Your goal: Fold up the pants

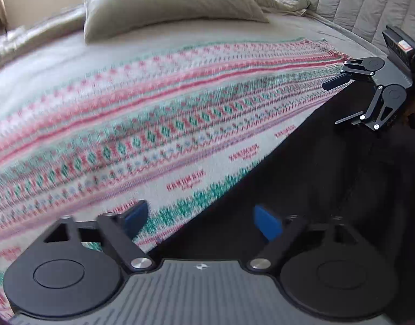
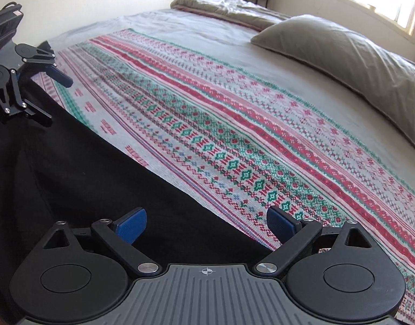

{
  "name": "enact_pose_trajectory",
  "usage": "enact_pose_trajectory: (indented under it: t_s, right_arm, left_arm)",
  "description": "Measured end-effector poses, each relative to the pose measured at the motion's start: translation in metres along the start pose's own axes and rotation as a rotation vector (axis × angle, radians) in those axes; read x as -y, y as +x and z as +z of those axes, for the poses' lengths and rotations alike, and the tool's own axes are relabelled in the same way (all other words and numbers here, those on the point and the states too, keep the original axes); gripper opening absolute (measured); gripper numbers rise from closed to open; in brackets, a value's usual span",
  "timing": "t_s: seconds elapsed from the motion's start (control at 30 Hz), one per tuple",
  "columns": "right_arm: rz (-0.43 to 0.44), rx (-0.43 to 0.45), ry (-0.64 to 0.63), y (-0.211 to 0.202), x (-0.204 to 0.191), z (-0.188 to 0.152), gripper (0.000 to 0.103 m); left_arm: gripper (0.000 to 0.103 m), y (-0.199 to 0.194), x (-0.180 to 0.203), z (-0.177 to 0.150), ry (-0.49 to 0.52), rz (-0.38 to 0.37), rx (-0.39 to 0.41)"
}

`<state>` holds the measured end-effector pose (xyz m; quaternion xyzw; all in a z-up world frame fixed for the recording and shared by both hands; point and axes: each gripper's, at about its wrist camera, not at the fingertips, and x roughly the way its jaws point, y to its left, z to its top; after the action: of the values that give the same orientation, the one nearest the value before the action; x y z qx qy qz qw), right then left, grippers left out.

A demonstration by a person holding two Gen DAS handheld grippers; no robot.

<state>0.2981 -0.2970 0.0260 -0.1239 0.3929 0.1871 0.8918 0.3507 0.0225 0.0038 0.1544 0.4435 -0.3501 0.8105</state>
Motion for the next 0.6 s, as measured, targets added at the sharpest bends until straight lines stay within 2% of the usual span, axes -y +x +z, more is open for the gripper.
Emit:
enact_pose_trajectory:
  t_s: [0.03,0.1,0.2,0.23,0.27,0.33,0.37,0.4,0.43,0.5,0.6]
  right_arm:
    - [0.016,-0.015,0.001,0.004,0.001,-0.001,0.093]
    - [0.050,-0.036,0.014,0.010,0.003,-0.002,0.088]
    - [0.098,-0.044,0.050,0.011,0.006,-0.002,0.077]
    - [0.110,-0.043,0.054,0.010,0.006,-0.001,0.070]
    - [0.120,-0.039,0.059,0.009,0.005,0.000,0.065]
    - [0.127,-0.027,0.080,0.006,0.004,0.001,0.039]
    - [0.120,-0.019,0.088,0.004,0.002,0.002,0.032]
    - [0.108,-0.011,0.091,0.002,0.000,0.002,0.022]
    - [0.092,-0.004,0.091,0.001,-0.003,0.001,0.016]
    - [0.060,0.009,0.086,-0.004,-0.010,-0.002,0.008]
    - [0.009,0.043,0.081,-0.020,-0.020,-0.005,0.003]
  left_arm:
    - [0.079,0.003,-0.003,-0.002,-0.016,-0.021,-0.021]
    - [0.078,0.003,-0.003,-0.005,0.000,-0.023,-0.018]
    - [0.065,0.001,-0.003,-0.008,-0.008,-0.029,-0.022]
    - [0.053,0.000,-0.004,-0.008,-0.012,-0.025,-0.021]
    - [0.034,-0.002,-0.004,-0.009,-0.019,-0.016,-0.019]
    - [0.011,-0.005,-0.010,-0.005,-0.051,0.001,-0.013]
    - [0.010,-0.006,-0.011,-0.005,-0.066,0.005,-0.007]
    - [0.010,-0.008,-0.009,-0.007,-0.069,0.016,0.002]
    - [0.009,-0.010,-0.005,-0.009,-0.063,0.031,0.011]
    - [0.008,-0.014,0.005,-0.012,-0.049,0.070,0.037]
    - [0.008,-0.029,0.018,-0.015,-0.051,0.120,0.089]
